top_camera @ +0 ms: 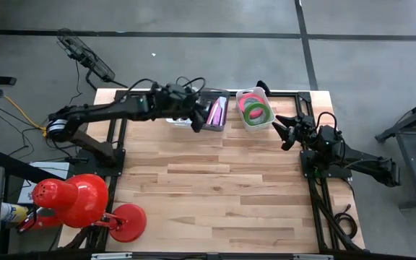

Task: Pick and place Stapler, Stapler remover, tape
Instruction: Return to Home Position

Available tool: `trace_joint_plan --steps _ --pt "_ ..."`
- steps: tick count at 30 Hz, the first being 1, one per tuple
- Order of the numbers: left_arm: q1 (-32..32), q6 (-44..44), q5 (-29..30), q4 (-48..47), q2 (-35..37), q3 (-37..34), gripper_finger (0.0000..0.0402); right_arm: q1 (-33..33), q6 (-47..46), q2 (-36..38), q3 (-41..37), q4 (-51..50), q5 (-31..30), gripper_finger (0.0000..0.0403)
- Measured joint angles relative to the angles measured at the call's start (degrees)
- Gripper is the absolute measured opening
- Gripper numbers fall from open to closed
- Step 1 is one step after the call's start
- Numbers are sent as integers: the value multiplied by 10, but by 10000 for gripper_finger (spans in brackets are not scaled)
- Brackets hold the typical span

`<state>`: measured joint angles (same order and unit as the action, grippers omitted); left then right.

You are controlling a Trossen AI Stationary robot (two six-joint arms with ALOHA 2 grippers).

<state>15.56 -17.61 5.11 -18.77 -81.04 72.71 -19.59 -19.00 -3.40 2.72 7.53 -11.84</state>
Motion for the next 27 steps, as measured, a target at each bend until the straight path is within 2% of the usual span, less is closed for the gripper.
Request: trace_joint_plan --steps 5,9,16,23,27 --pt "-7 8 -88 208 63 -145 147 0 0 0 0 0 0 208" --pt "-6 -32 -88 323 101 -253 147 0 0 0 0 0 0 208" --pt "-6 -36 -88 517 167 -403 147 0 0 0 0 0 0 209" --pt "-10 -37 -93 624 226 -521 147 0 0 0 0 0 0 209" --pt "-10 -37 -94 652 267 -570 147 0 0 0 0 0 0 209"
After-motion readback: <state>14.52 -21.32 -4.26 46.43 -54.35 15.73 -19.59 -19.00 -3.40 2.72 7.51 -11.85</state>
